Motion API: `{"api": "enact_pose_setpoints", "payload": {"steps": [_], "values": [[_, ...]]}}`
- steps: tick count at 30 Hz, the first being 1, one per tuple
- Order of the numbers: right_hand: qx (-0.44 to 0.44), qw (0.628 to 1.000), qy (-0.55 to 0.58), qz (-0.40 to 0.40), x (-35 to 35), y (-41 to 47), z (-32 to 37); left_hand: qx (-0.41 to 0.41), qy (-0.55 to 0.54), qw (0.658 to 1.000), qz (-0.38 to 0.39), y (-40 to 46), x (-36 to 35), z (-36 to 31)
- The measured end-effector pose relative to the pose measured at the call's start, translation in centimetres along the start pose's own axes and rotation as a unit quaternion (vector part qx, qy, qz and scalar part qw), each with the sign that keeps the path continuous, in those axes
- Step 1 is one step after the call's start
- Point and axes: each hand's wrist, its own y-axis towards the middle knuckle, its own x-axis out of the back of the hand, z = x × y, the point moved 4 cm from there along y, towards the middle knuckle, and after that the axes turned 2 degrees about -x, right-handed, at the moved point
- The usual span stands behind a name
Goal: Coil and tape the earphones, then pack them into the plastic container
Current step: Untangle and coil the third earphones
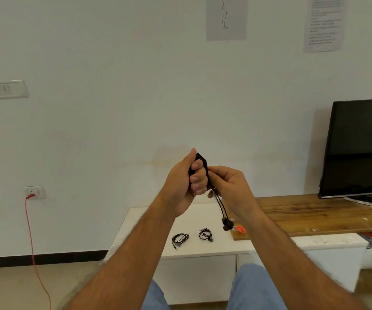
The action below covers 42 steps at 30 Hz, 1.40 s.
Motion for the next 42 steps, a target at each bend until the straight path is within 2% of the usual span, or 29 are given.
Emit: {"api": "enact_pose_setpoints", "payload": {"steps": [4,14,27,29,34,38,42], "values": [[0.002,1.000,-0.016,-0.012,-0.5,-0.4,0.4,-0.011,-0.050,0.999,-0.005,0.2,0.3,-0.2],[-0.088,0.989,0.117,0.013,-1.8,-1.4,0.0,-0.033,-0.172,0.984,-0.025,0.1,0.8,-0.4],[-0.076,0.990,0.118,0.019,-2.2,-1.6,0.8,-0.057,-0.173,0.981,-0.065,0.1,1.0,-1.2],[-0.079,0.991,0.102,0.019,-2.3,-1.7,0.8,-0.064,-0.147,0.983,-0.085,0.1,1.0,-1.3],[-0.113,0.990,0.070,0.044,-2.9,-2.5,0.1,-0.115,0.000,0.987,-0.114,0.3,0.7,-2.0],[-0.139,0.988,0.035,0.052,-3.3,-3.1,-0.4,-0.172,0.108,0.970,-0.132,0.4,0.8,-2.4],[-0.146,0.983,-0.053,0.094,-3.6,-3.3,-0.1,-0.198,0.159,0.957,-0.142,0.5,1.2,-2.1]]}}
